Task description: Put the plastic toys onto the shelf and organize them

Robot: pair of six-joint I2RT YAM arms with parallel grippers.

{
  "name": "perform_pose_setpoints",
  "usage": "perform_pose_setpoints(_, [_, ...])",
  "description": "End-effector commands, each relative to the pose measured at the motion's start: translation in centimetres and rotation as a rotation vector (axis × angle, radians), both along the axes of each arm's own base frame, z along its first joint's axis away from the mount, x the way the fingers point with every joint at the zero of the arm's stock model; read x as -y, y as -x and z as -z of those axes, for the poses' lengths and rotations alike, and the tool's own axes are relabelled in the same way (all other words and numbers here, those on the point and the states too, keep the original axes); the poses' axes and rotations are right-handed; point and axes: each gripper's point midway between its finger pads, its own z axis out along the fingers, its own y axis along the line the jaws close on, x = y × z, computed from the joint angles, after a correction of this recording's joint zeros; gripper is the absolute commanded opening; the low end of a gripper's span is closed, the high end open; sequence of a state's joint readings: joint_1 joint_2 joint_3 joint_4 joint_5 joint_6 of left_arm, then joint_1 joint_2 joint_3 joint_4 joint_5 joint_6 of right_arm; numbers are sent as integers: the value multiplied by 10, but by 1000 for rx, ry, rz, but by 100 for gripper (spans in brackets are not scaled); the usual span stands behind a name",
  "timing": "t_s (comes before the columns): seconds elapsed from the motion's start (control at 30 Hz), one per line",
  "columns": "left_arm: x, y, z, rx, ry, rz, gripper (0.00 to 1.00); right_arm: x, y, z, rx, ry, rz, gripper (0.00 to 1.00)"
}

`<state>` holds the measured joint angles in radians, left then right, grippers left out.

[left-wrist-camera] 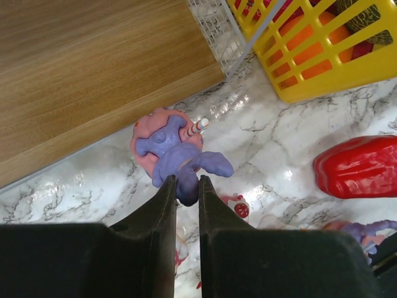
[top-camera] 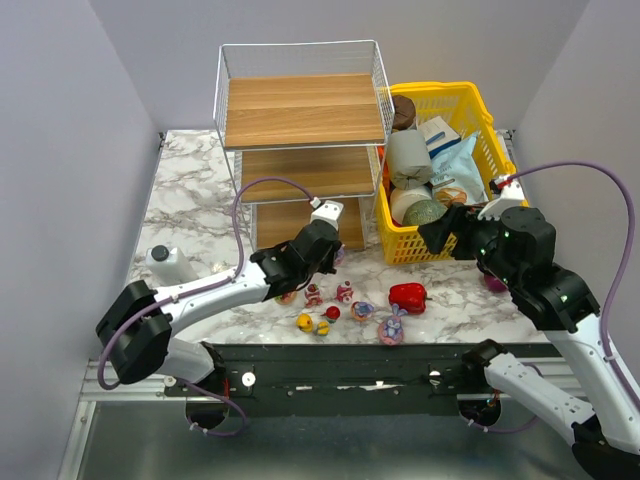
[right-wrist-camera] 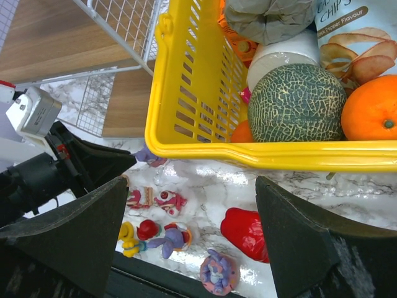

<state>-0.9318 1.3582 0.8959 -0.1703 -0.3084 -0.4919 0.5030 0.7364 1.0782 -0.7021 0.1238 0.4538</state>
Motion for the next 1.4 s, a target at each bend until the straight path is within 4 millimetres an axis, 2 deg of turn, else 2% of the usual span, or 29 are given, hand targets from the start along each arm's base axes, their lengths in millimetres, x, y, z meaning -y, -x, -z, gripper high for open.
perform_pose_setpoints(0.0, [17, -20, -19, 90, 37, -17, 0, 6, 5, 0, -13, -1, 28, 91])
perform_pose_setpoints(0.23, [30, -34, -9, 119, 31, -18, 0, 7, 7, 4, -23, -11, 35, 91])
perform_pose_setpoints(0.4, [28, -45, 2, 155, -25, -35, 0, 7, 9, 6, -32, -18, 33, 91])
perform_pose_setpoints(0.53, [27, -53, -3, 204, -32, -55, 0, 7, 11, 6, -32, -22, 32, 91])
perform_pose_setpoints(0.67, [35, -56, -6, 218, -10, -37, 0, 9, 12, 7, -35, -19, 35, 91])
perform_pose_setpoints(0.9, [46, -67, 4, 213, -13, -18, 0, 10, 15, 7, -39, -21, 35, 91])
perform_pose_setpoints(1.1, [43, -80, 2, 228, -7, -31, 0, 8, 17, 10, -50, -29, 24, 91])
perform_pose_setpoints(1.37, [43, -91, 10, 230, -26, -7, 1, 10, 19, 6, -39, -32, 31, 90])
